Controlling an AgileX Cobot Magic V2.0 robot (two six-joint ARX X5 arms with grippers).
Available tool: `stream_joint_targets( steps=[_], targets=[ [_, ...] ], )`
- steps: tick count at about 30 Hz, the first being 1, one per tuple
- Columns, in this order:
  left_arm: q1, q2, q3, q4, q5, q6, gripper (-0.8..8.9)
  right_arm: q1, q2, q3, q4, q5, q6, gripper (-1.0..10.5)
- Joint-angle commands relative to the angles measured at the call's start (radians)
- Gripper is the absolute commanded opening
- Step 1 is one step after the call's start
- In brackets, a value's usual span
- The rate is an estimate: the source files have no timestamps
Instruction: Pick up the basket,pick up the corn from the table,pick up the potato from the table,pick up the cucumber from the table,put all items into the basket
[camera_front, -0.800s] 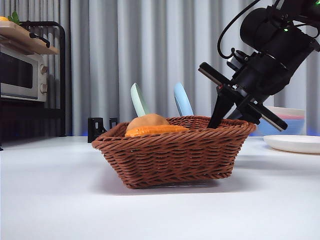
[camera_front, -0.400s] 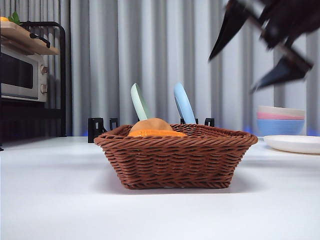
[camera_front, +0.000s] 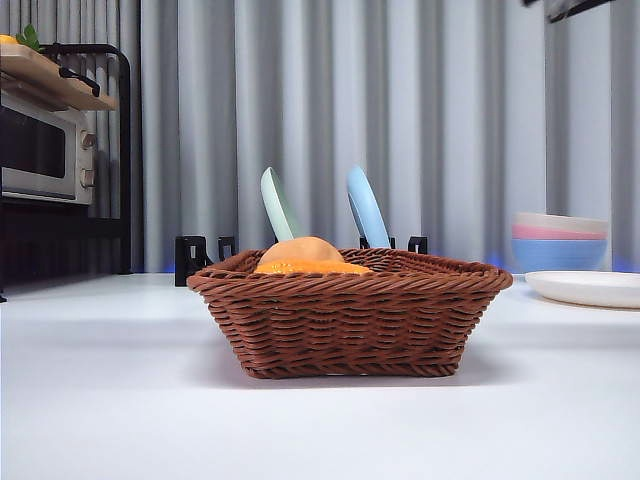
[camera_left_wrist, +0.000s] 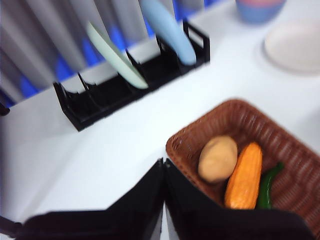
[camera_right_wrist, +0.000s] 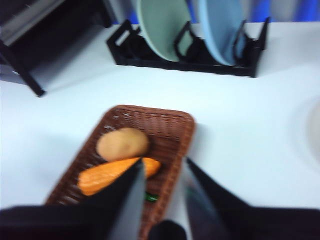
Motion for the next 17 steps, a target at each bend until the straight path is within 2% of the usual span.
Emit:
stream_joint_targets(
  steps=[1, 7, 10, 14, 17],
  targets=[
    [0.004, -0.108, -0.201, 0.104, -0.024, -0.026, -0.09, 0.014, -0.033, -0.021, -0.01, 0.058, -0.09, -0.1],
    [0.004, -0.308, -0.491, 0.243, -0.077, -0.064, -0.09, 0.088, -0.18, -0.215, 0.113, 0.164, -0.061, -0.1],
    [0.003, -0.388, -0.6, 0.307, -0.07, -0.069, -0.09, 0.115, -0.255, -0.317, 0.15, 0.202, -0.061, -0.1],
    [0.003, -0.439, -0.651, 0.301, -0.024, -0.115, -0.09, 0.124, -0.29, -0.367, 0.126, 0.203, -0.022, -0.1],
    [0.003, -0.438, -0.651, 0.282, -0.026, -0.124, -0.07, 0.124, -0.279, -0.367, 0.13, 0.213, -0.01, 0.0]
  ],
)
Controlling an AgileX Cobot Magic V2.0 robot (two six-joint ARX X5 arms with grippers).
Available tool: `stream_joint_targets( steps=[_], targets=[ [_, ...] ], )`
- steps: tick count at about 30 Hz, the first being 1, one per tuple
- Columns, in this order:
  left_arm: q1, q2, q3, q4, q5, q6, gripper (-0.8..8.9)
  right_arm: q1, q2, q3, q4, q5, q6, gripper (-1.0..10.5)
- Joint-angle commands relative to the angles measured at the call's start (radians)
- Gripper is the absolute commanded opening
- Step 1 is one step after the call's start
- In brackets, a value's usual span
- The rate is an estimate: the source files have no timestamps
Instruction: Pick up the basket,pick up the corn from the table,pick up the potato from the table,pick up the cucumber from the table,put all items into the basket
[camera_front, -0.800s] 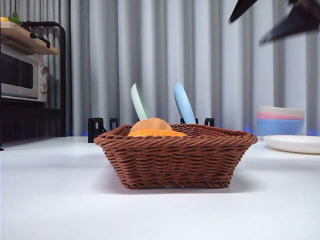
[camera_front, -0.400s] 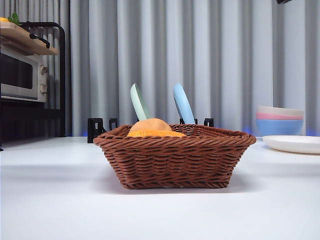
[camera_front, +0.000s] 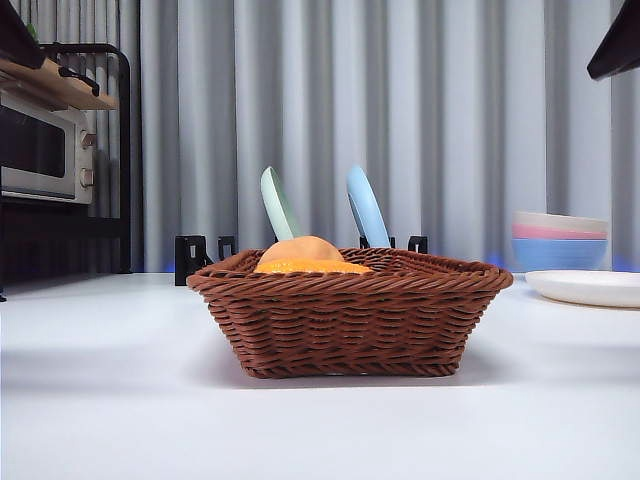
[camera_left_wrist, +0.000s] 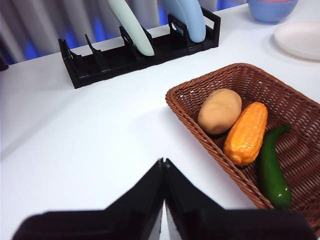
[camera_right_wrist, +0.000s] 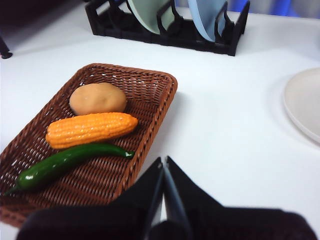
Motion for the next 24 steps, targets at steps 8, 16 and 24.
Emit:
stream_joint_targets(
  steps=[8, 16, 24],
  targets=[
    [0.003, 0.011, -0.005, -0.024, 0.001, -0.025, -0.01, 0.001, 0.024, -0.003, 0.011, 0.002, 0.072, 0.0],
    [0.001, -0.003, -0.005, -0.039, 0.002, -0.025, -0.01, 0.001, 0.024, -0.003, 0.011, 0.001, 0.072, 0.0],
    [0.153, -0.242, -0.04, -0.08, 0.06, 0.031, -0.01, 0.001, 0.024, -0.003, 0.011, 0.001, 0.072, 0.0]
  ],
)
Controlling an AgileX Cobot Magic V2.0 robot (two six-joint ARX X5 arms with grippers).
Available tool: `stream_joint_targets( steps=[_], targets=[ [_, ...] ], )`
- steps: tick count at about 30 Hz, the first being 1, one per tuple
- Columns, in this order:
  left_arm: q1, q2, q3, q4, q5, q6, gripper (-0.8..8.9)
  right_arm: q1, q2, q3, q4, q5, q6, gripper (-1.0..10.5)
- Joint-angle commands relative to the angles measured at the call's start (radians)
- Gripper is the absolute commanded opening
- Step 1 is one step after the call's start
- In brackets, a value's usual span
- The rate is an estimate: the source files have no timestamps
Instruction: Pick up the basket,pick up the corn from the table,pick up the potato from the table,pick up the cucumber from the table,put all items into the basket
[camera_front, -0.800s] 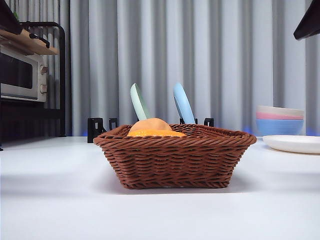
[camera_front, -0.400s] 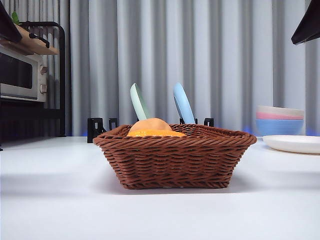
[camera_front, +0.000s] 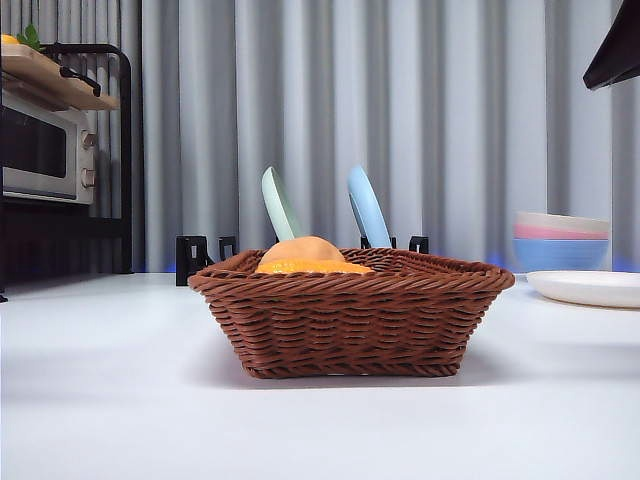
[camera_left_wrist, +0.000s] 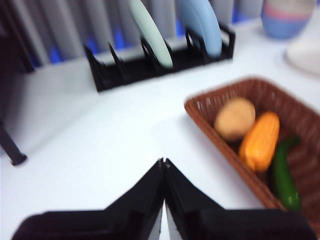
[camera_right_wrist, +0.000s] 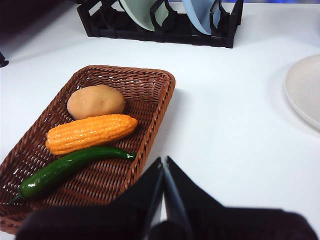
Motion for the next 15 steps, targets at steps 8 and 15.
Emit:
stream_joint_targets(
  steps=[8, 15],
  targets=[
    [0.303, -0.338, -0.322, 0.151, 0.04, 0.035, -0.01, 0.001, 0.0, -0.003, 0.005, -0.001, 0.013, 0.0],
    [0.406, -0.446, -0.56, 0.278, 0.166, 0.031, -0.01, 0.001, -0.001, -0.003, 0.005, -0.001, 0.013, 0.0]
  ],
)
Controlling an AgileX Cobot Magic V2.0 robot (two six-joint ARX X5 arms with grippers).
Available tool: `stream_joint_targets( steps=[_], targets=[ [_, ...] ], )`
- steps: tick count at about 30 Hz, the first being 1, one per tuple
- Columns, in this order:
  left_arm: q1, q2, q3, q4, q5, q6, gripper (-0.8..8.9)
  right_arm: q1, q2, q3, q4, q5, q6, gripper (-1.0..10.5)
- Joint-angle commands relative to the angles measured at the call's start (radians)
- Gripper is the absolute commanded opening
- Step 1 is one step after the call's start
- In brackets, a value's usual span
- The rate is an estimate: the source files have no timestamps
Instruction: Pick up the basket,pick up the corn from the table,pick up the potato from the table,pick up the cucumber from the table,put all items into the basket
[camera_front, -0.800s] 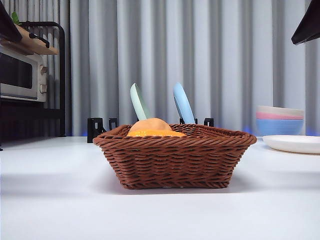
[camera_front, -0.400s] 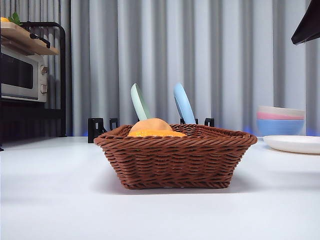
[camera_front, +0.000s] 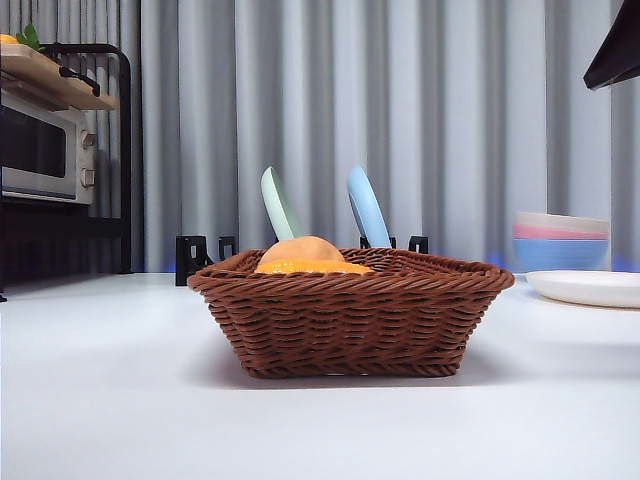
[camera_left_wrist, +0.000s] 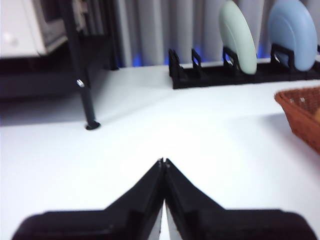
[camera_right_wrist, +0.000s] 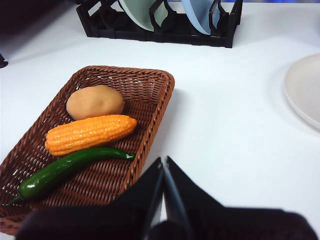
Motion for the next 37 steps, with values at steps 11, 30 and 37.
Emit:
stream_joint_targets(
  steps=[11, 30, 37],
  targets=[
    [0.045, -0.012, -0.089, 0.021, 0.059, 0.005, -0.01, 0.002, 0.0, -0.003, 0.005, -0.001, 0.01, 0.0],
    [0.045, -0.012, -0.089, 0.022, 0.06, 0.005, -0.01, 0.002, 0.0, -0.003, 0.005, -0.001, 0.01, 0.0],
    [0.045, -0.012, -0.089, 0.023, 0.059, 0.005, -0.01, -0.03, -0.099, -0.006, -0.006, 0.024, -0.091, 0.0]
  ],
)
